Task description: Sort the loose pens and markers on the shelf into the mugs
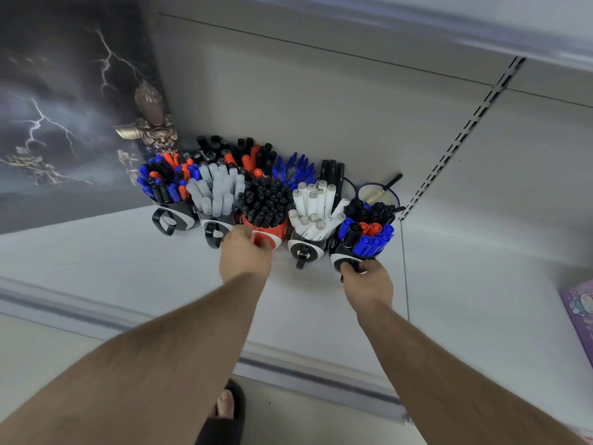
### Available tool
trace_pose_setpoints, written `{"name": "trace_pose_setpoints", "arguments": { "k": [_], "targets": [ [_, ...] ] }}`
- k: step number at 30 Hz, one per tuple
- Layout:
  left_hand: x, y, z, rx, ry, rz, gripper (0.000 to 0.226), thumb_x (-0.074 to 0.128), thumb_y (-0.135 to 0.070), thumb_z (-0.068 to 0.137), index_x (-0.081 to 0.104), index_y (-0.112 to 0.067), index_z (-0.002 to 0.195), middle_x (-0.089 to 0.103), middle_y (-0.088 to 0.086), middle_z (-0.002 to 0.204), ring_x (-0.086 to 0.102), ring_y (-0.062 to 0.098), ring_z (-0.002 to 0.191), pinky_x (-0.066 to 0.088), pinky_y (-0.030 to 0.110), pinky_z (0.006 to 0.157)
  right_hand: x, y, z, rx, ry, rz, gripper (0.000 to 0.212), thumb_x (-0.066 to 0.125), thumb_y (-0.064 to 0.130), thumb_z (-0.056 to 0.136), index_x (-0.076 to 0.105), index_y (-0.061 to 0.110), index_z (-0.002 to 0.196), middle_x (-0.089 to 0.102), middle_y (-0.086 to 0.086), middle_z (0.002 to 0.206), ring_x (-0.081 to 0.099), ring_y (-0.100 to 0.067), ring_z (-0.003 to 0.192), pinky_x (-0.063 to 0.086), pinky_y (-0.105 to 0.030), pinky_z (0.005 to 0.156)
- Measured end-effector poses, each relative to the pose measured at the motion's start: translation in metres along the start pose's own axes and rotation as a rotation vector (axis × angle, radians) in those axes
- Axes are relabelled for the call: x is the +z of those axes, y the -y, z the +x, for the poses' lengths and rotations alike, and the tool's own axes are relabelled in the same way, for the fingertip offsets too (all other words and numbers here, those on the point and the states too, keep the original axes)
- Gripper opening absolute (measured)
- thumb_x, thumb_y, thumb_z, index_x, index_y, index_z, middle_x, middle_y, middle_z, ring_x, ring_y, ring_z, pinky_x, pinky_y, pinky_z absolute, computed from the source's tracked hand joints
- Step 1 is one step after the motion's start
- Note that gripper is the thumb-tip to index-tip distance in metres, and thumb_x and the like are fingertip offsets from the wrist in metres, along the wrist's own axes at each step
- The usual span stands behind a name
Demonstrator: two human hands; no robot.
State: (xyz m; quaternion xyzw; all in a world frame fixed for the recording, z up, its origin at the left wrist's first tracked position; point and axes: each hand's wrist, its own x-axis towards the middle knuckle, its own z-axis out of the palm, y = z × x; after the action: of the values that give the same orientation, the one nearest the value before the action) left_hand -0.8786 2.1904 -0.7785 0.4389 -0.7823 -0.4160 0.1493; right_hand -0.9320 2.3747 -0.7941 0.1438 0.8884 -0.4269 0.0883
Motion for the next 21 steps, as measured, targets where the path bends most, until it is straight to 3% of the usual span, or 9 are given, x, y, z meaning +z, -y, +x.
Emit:
{"name": "trace_pose_setpoints", "arguments": {
  "k": [4, 8, 12, 14, 16, 17, 19, 21],
  "targets": [
    [0.002, 0.000, 0.002, 0.007, 0.042, 0.042, 0.030, 0.058, -0.020, 0.093, 0.061, -0.016, 0.123, 0.064, 0.005, 0.123, 0.063, 0.027, 0.103, 0.044, 0.029, 0.077, 0.006, -0.001, 0.003, 0.006, -0.015, -0.009, 0.022, 0.065, 0.032, 0.085, 0.059, 0.011, 0.088, 0.067, -0.001, 0.077, 0.065, -0.027, 0.077, 0.051, -0.033, 0.068],
    [-0.001, 0.001, 0.002, 0.033, 0.015, 0.057, 0.027, 0.061, -0.021, 0.090, 0.062, -0.015, 0.116, 0.062, 0.006, 0.120, 0.061, 0.028, 0.100, 0.050, 0.035, 0.082, -0.002, 0.002, -0.004, 0.023, -0.002, 0.037, 0.021, 0.067, 0.037, 0.082, 0.058, 0.018, 0.087, 0.069, 0.003, 0.077, 0.064, -0.020, 0.074, 0.054, -0.034, 0.069],
    [-0.003, -0.005, -0.010, 0.215, -0.116, 0.028, 0.018, 0.066, -0.016, 0.082, 0.060, -0.010, 0.098, 0.053, 0.004, 0.105, 0.055, 0.028, 0.094, 0.047, 0.038, 0.077, -0.033, 0.000, 0.007, 0.188, -0.205, 0.270, 0.010, 0.054, 0.023, 0.086, 0.058, 0.015, 0.083, 0.061, -0.003, 0.077, 0.059, -0.028, 0.076, 0.041, -0.032, 0.066],
    [0.000, -0.009, -0.021, 0.257, -0.035, 0.006, 0.013, 0.065, -0.016, 0.084, 0.056, -0.014, 0.093, 0.050, -0.003, 0.099, 0.055, 0.025, 0.091, 0.046, 0.036, 0.075, -0.047, 0.006, 0.029, 0.310, -0.137, 0.494, 0.018, 0.048, 0.028, 0.090, 0.061, 0.016, 0.091, 0.063, -0.004, 0.092, 0.059, -0.028, 0.092, 0.039, -0.032, 0.069],
    [0.008, -0.010, -0.030, 0.254, 0.061, 0.019, 0.015, 0.064, -0.020, 0.086, 0.056, -0.017, 0.099, 0.052, -0.003, 0.102, 0.055, 0.023, 0.094, 0.046, 0.035, 0.077, -0.055, 0.016, 0.053, 0.384, 0.060, 0.676, 0.045, 0.039, 0.046, 0.097, 0.056, 0.021, 0.130, 0.054, -0.002, 0.136, 0.050, -0.021, 0.125, 0.037, -0.033, 0.096],
    [0.012, -0.009, -0.035, 0.245, 0.100, 0.038, 0.020, 0.063, -0.022, 0.086, 0.058, -0.017, 0.105, 0.054, -0.002, 0.107, 0.054, 0.021, 0.097, 0.044, 0.033, 0.079, -0.057, 0.022, 0.062, 0.384, 0.128, 0.706, 0.058, 0.033, 0.055, 0.098, 0.042, 0.023, 0.146, 0.038, 0.000, 0.154, 0.036, -0.017, 0.140, 0.026, -0.036, 0.112],
    [0.019, -0.007, -0.042, 0.221, 0.131, 0.053, 0.030, 0.064, -0.023, 0.087, 0.057, -0.018, 0.116, 0.056, -0.002, 0.119, 0.054, 0.018, 0.107, 0.039, 0.028, 0.080, -0.058, 0.035, 0.078, 0.351, 0.207, 0.716, 0.072, 0.026, 0.068, 0.095, 0.026, 0.029, 0.155, 0.018, 0.003, 0.164, 0.017, -0.015, 0.150, 0.007, -0.042, 0.122],
    [0.023, -0.005, -0.044, 0.198, 0.133, 0.051, 0.035, 0.065, -0.025, 0.087, 0.056, -0.019, 0.120, 0.055, -0.005, 0.125, 0.052, 0.016, 0.113, 0.037, 0.026, 0.081, -0.055, 0.043, 0.089, 0.345, 0.241, 0.726, 0.077, 0.025, 0.076, 0.090, 0.031, 0.032, 0.153, 0.024, 0.003, 0.162, 0.021, -0.015, 0.149, 0.007, -0.043, 0.122]
  ]
}}
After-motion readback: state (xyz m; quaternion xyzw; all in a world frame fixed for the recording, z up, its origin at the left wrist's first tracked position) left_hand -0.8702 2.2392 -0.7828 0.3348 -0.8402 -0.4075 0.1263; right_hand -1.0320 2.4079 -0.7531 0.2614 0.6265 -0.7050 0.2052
